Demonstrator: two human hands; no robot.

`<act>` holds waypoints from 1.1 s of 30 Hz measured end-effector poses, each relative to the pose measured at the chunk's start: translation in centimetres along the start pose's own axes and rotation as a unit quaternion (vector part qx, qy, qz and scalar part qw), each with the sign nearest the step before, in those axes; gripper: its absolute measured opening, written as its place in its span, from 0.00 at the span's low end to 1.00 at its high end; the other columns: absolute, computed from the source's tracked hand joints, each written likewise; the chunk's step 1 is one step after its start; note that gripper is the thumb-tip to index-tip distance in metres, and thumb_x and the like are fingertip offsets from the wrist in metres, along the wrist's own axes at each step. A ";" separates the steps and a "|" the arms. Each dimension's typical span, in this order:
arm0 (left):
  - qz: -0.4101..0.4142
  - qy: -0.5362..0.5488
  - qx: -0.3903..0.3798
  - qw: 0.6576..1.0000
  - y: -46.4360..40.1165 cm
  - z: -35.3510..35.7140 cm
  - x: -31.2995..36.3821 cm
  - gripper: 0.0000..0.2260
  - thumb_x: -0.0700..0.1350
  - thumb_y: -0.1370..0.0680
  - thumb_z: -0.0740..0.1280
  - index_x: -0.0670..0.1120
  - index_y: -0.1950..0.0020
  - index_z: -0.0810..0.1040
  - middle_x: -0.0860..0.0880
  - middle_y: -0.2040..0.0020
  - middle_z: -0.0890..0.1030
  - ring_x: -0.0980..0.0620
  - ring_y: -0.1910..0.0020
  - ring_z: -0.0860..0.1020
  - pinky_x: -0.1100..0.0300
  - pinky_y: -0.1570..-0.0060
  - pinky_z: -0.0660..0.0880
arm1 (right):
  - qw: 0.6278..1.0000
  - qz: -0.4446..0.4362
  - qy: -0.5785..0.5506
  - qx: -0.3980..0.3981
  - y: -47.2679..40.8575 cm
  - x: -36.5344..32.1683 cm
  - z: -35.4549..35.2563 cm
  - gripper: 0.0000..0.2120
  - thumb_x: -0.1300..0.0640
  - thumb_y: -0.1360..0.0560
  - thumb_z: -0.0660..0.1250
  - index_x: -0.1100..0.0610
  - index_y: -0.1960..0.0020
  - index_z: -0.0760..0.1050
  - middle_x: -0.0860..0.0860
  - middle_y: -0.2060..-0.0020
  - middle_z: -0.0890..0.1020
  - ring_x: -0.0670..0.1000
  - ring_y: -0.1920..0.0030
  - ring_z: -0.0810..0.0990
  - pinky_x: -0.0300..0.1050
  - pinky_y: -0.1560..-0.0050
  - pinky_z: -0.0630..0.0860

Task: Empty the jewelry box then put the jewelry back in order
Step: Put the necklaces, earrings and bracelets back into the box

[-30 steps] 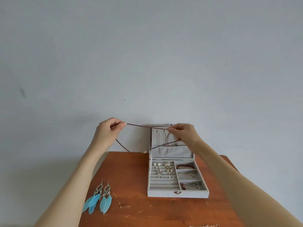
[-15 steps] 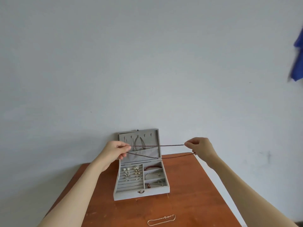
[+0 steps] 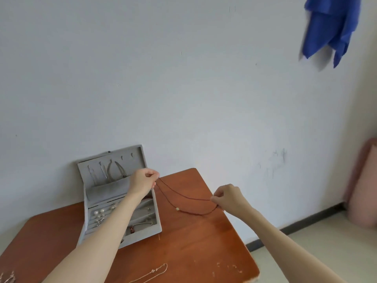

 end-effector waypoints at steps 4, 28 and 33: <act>0.000 0.002 0.003 1.000 -2.1 3.8 -0.1 0.04 0.40 0.25 0.66 0.45 0.57 0.80 0.48 0.67 0.80 0.54 0.71 0.77 0.63 0.64 0.75 | 1.000 0.007 0.016 -0.017 -0.1 1.2 1.6 0.08 0.58 0.26 0.64 0.60 0.59 0.79 0.50 0.72 0.82 0.45 0.74 0.78 0.40 0.63 0.80; 0.139 -0.432 -0.303 0.838 2.3 16.1 -4.6 0.25 0.59 0.20 0.39 0.55 0.25 0.40 0.52 0.24 0.38 0.55 0.26 0.37 0.47 0.29 0.33 | 0.918 -0.202 0.294 -0.175 2.4 0.6 8.2 0.28 0.42 0.20 0.42 0.54 0.24 0.47 0.49 0.24 0.47 0.45 0.25 0.40 0.45 0.27 0.36; 0.140 -0.441 -0.305 0.832 -0.2 17.4 -4.1 0.25 0.57 0.20 0.39 0.50 0.25 0.39 0.51 0.24 0.38 0.55 0.26 0.37 0.47 0.29 0.33 | 0.922 -0.180 0.295 -0.173 0.4 0.6 8.7 0.29 0.41 0.20 0.42 0.54 0.24 0.46 0.51 0.24 0.45 0.47 0.25 0.38 0.44 0.27 0.36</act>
Point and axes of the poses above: each hand's wrist, its own y-axis away from the middle knuckle, its own z-axis out of the palm, x = y × z, the point moved 9 cm from there along -y, towards the middle knuckle
